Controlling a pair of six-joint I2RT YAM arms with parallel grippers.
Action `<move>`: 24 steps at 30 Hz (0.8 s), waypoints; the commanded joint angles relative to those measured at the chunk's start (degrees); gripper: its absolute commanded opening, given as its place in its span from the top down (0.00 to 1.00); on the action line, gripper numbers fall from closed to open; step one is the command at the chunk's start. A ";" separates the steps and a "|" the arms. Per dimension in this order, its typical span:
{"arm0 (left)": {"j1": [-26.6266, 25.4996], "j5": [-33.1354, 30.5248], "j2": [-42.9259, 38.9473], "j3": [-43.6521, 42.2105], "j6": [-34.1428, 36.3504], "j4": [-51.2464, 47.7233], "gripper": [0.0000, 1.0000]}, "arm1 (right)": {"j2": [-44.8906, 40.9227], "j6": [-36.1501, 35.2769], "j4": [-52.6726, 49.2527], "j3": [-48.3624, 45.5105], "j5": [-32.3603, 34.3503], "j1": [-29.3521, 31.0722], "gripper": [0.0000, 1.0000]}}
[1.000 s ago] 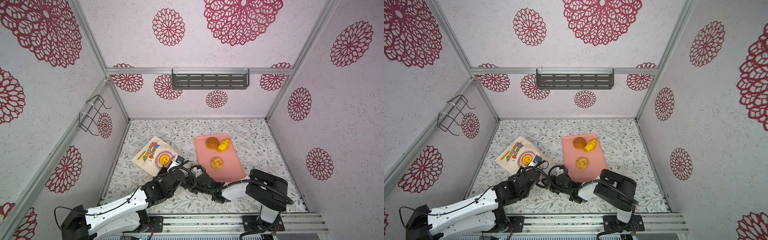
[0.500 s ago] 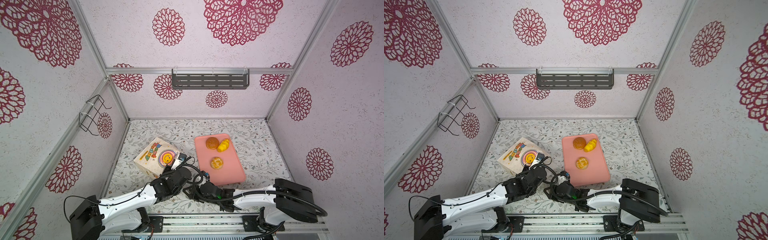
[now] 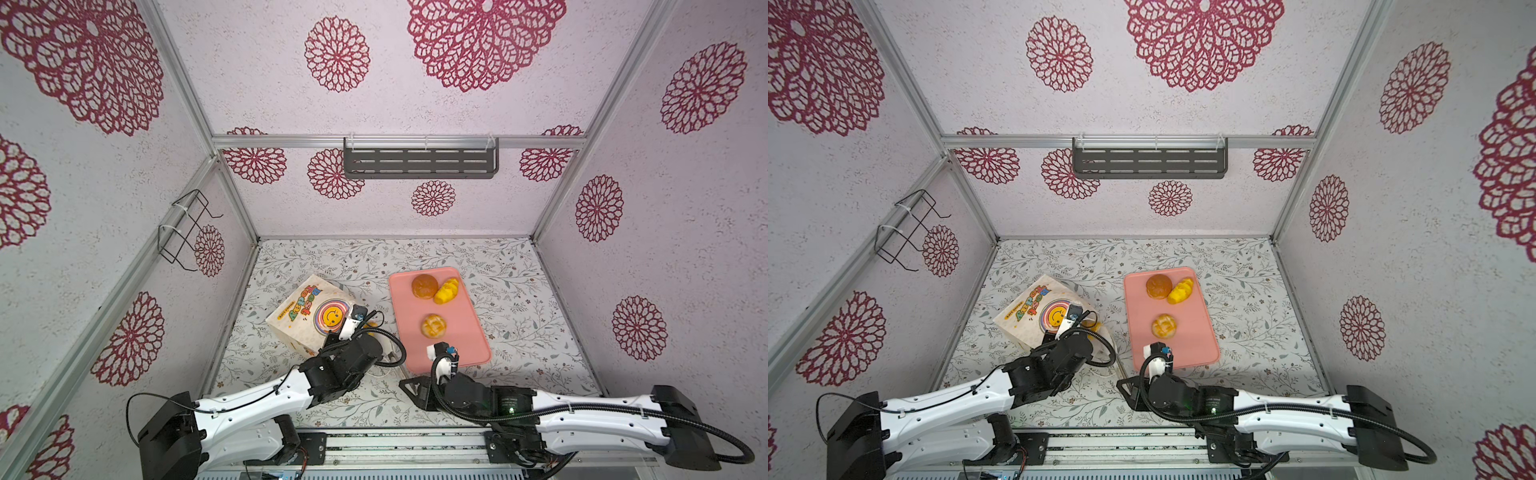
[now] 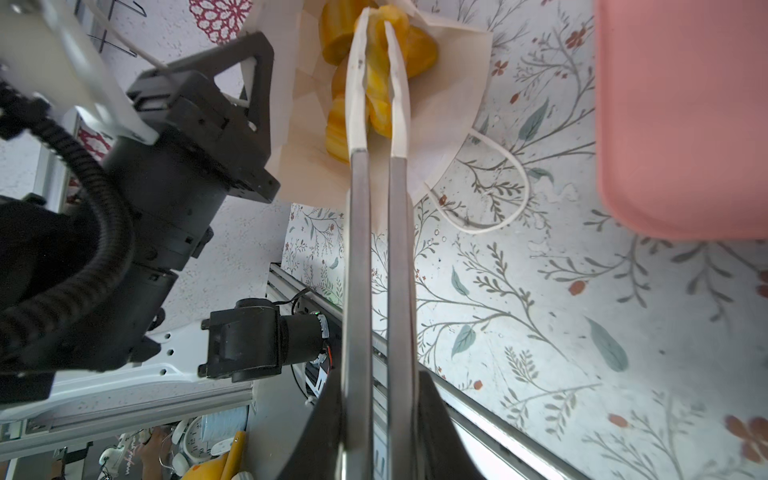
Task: Take the fake bread out of the paper bag
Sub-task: 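Close the tongs on the long twisted yellow bread inside the bag, then pull the twisted bread out with the tongs and carry it over the tray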
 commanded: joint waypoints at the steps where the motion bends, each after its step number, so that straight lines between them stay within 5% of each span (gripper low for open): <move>1: 1.93 -2.26 -1.48 1.85 -5.47 -3.20 1.00 | -5.74 -2.58 -8.85 0.78 3.54 0.58 1.00; 24: 4.24 2.34 7.03 12.68 -6.94 -3.22 1.00 | -14.07 -8.97 -20.08 4.99 8.10 -2.93 1.00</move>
